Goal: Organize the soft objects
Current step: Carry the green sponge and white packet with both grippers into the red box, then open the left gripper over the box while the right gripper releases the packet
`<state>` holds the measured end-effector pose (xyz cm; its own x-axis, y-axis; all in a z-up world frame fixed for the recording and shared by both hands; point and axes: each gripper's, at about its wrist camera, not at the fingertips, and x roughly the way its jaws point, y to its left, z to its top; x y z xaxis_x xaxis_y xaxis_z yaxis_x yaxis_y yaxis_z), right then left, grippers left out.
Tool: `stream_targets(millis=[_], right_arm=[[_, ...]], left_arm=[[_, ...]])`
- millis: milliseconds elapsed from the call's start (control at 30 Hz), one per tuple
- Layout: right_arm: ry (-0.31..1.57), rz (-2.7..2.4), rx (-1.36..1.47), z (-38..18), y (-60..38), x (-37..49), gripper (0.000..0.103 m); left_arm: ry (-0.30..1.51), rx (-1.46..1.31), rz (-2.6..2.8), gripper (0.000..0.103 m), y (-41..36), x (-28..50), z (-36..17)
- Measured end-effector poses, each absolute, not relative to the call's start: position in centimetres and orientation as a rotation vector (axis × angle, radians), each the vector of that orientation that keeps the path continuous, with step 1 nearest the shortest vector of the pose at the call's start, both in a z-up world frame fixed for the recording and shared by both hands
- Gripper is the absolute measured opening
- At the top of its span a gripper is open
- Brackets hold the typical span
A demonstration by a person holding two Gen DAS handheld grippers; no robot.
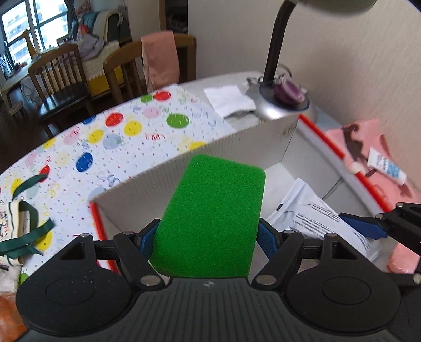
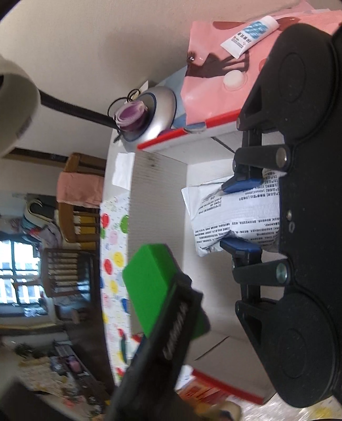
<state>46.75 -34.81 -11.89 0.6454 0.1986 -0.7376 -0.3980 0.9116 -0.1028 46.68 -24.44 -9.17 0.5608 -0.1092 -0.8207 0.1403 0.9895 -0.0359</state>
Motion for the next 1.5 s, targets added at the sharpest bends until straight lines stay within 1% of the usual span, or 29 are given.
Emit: stream_targets(millis=[467, 733, 833, 900, 967, 1033, 1300, 1367, 1500], right_arm=[[0.898, 0.377, -0.369, -15.9, -33.9, 48.8, 0.037], [0.936, 0.382, -0.321, -16.2, -34.5, 49.1, 0.039], [0.951, 0.384, -0.325, -16.5, -34.4, 49.5, 0.039], [0.951, 0.388, -0.323, -16.5, -34.4, 49.4, 0.043], [0.947, 0.395, -0.311, -16.4, -34.4, 49.2, 0.055], [0.937, 0.398, -0.301, -16.1, -34.4, 49.1, 0.062], [0.914, 0.411, -0.254, -14.2, -35.0, 48.1, 0.064], [0.902, 0.414, -0.243, -13.5, -35.2, 47.7, 0.068], [0.877, 0.415, -0.228, -12.2, -35.3, 46.7, 0.069]], left_arm=[[1.134, 0.057, -0.149, 0.076, -26.5, 50.3, -14.7], [1.221, 0.047, -0.14, 0.077, -26.2, 51.1, -16.8], [1.246, 0.018, -0.137, 0.08, -25.8, 51.2, -17.2], [1.253, 0.015, -0.128, 0.08, -25.8, 51.1, -17.4], [1.257, 0.014, -0.116, 0.08, -25.7, 51.1, -17.4], [1.259, 0.012, -0.102, 0.08, -25.7, 51.1, -17.2], [1.212, -0.017, -0.156, 0.082, -25.3, 49.6, -15.1], [1.19, -0.034, -0.174, 0.083, -25.2, 49.1, -14.2], [1.141, -0.06, -0.2, 0.084, -25.1, 48.0, -12.2]])
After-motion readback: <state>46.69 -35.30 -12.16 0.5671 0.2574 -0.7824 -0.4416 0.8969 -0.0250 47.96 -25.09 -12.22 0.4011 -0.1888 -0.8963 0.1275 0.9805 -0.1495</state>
